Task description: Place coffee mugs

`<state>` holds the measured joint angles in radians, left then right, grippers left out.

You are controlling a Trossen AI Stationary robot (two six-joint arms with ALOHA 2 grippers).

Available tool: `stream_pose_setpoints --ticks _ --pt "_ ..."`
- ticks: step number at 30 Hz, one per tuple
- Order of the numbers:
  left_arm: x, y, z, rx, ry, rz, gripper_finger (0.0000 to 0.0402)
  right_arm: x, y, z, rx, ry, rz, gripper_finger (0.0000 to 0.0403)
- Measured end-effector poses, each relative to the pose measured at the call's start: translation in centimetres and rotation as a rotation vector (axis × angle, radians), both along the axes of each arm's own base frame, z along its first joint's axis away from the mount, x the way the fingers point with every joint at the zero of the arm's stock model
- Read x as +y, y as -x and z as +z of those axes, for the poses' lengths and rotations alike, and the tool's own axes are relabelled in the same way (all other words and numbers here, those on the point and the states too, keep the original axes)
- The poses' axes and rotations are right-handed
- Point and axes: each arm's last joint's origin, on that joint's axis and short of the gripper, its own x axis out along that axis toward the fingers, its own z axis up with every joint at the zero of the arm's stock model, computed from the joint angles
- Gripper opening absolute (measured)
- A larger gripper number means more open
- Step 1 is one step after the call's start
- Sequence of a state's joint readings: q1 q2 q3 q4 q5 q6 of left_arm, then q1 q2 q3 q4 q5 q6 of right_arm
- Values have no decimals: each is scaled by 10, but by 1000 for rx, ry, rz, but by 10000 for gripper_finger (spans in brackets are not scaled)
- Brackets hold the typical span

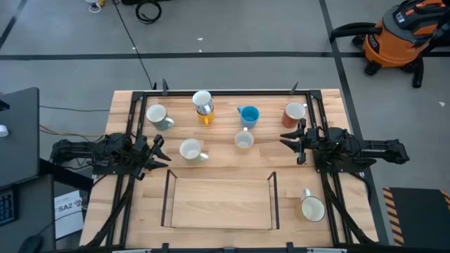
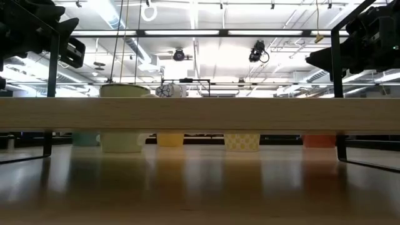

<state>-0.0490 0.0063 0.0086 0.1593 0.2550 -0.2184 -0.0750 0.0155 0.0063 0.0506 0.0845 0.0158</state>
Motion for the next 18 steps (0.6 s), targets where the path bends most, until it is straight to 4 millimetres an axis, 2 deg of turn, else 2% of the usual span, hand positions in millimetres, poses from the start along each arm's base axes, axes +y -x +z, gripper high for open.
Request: stream_pose_setpoints --ticks 18 --pt "0 0 1 -5 5 0 112 0 0 1 -5 0 0 105"
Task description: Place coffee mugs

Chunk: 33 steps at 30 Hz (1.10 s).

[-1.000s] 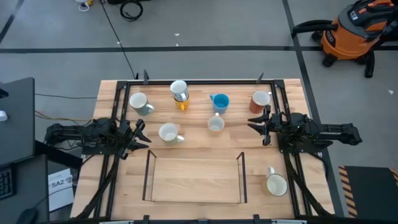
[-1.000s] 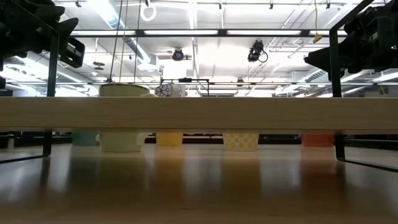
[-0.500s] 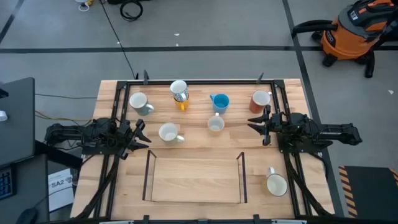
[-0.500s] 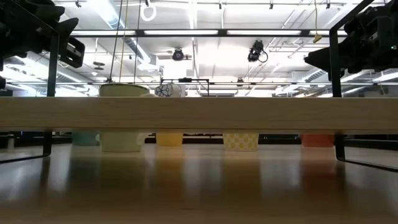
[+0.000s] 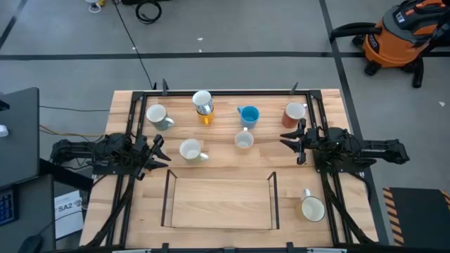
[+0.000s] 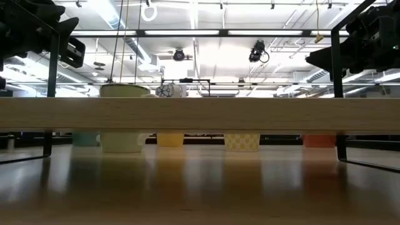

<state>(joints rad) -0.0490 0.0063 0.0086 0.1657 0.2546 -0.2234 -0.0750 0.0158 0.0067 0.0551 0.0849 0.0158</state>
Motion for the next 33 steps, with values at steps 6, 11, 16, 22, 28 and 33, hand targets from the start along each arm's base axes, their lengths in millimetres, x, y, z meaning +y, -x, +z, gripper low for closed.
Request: stream_pose_setpoints --ticks 6,11,16,22,28,33 --pt "3 1 8 -87 25 94 112 0 0 0 -1 0 0 105" --pt "7 4 19 -194 73 229 112 0 0 0 -4 0 0 105" --pt "12 6 24 -230 151 403 112 0 0 0 -4 0 0 105" --pt "18 11 39 -200 279 571 112 0 0 0 -4 0 0 105" --pt "23 22 67 -152 272 667 112 0 0 0 -4 0 0 105" --pt "28 27 93 -44 239 752 112 0 0 0 -5 1 0 105"
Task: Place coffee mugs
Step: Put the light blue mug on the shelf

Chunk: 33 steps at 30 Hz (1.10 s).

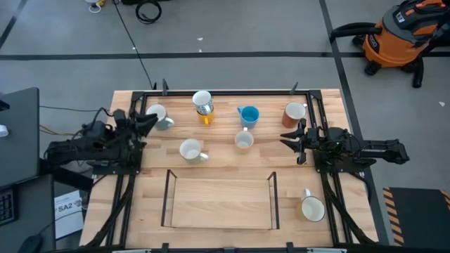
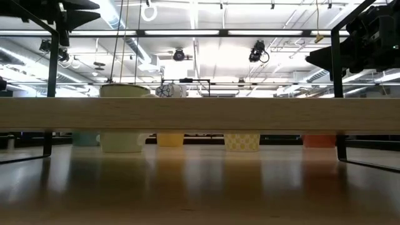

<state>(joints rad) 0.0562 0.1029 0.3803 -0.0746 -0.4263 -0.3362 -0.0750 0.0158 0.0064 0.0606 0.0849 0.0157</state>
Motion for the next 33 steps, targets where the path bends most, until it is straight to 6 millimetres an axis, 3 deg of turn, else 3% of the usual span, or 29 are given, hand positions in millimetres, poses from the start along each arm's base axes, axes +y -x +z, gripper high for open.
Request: stream_pose_setpoints --ticks 21,27,33 --pt "44 -28 71 724 235 370 111 0 0 3 -32 2 0 105" --pt "65 -28 75 928 399 419 111 0 0 3 -32 2 0 105" --pt "98 -27 60 1092 523 436 112 0 0 3 -32 2 0 105"
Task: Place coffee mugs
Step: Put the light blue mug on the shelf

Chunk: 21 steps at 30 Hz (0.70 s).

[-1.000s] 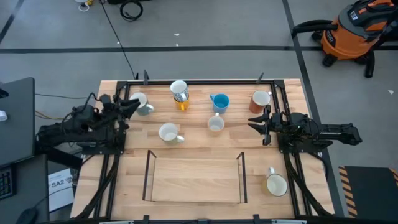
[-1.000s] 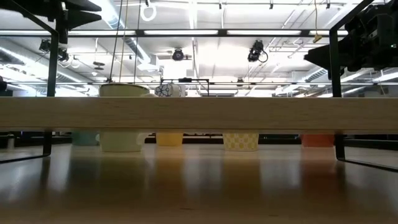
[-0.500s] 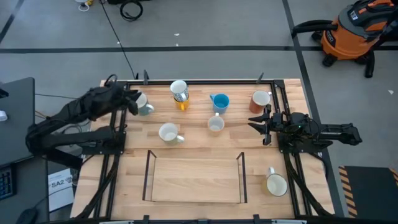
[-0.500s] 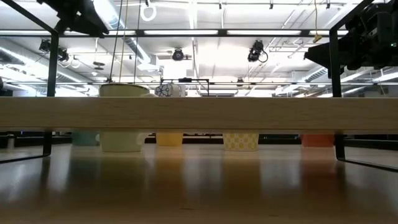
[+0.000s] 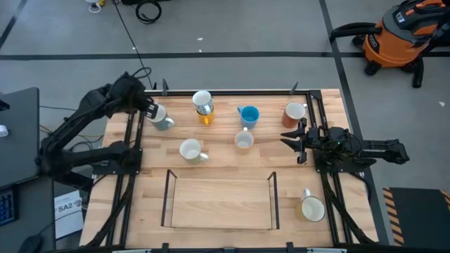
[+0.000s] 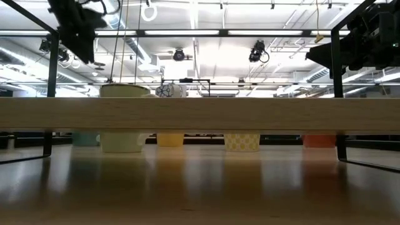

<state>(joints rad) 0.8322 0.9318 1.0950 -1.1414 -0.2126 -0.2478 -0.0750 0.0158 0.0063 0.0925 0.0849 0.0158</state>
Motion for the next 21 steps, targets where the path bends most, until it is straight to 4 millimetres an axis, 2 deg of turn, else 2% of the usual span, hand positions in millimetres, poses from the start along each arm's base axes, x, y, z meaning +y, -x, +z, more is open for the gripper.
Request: stream_pose_setpoints --ticks 5,10,21 --pt "29 3 -13 65 90 11 112 0 0 0 -1 0 0 105" --pt "42 -3 -23 50 176 -21 112 0 0 0 -2 0 0 105" --pt "63 -15 -42 115 240 -26 112 0 0 0 -4 0 0 105"
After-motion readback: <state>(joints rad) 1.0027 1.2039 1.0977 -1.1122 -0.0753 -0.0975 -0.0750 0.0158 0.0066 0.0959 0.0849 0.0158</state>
